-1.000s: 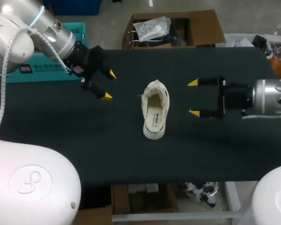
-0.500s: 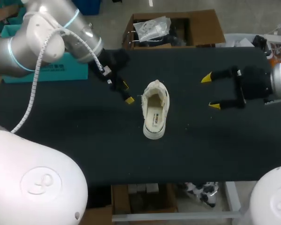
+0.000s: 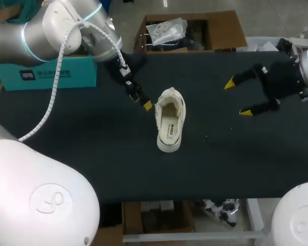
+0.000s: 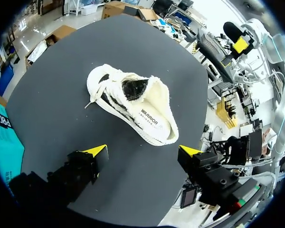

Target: Open the shoe tongue, take the insole out of the shoe, put the insole back into the shoe, and pack the shoe into the shoebox

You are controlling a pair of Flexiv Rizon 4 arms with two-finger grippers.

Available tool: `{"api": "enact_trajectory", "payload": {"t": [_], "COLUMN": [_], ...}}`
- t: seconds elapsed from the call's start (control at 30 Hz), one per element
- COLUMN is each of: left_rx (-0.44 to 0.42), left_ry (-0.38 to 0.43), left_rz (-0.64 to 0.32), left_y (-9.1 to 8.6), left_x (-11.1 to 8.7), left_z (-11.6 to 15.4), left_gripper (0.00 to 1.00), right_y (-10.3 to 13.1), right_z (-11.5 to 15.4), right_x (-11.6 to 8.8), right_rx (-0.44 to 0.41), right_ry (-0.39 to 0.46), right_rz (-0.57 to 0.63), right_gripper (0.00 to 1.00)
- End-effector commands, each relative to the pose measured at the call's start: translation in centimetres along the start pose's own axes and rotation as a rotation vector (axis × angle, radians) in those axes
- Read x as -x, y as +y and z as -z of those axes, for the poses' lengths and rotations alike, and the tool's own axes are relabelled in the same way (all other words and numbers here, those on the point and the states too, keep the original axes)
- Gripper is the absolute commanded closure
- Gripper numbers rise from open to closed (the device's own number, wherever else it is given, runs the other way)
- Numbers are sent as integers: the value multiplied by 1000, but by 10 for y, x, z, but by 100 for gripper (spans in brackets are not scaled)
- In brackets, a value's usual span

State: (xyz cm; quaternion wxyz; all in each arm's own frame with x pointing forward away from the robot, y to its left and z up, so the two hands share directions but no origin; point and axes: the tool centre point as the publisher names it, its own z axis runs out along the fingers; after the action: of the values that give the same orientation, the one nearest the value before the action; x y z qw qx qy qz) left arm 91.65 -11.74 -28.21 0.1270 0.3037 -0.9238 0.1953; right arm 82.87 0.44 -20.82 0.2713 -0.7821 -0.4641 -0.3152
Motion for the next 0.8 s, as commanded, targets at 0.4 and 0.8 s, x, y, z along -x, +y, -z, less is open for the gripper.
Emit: {"api": "enact_trajectory", "payload": {"t": [0.4, 0.8], "left_rx": [157, 153], "left_ry": [-180, -258], "left_rz": [625, 754], "left_y": [-30, -29], "left_x": [-4, 2], "left_z": [-51, -69], "left_gripper": [0, 11], "right_y": [13, 13], "right_z": [14, 32], "right_x": [16, 31], "right_rx": [-73, -93], "right_ry": [-190, -259], "right_rz": [461, 623], "right_gripper": [0, 0]}}
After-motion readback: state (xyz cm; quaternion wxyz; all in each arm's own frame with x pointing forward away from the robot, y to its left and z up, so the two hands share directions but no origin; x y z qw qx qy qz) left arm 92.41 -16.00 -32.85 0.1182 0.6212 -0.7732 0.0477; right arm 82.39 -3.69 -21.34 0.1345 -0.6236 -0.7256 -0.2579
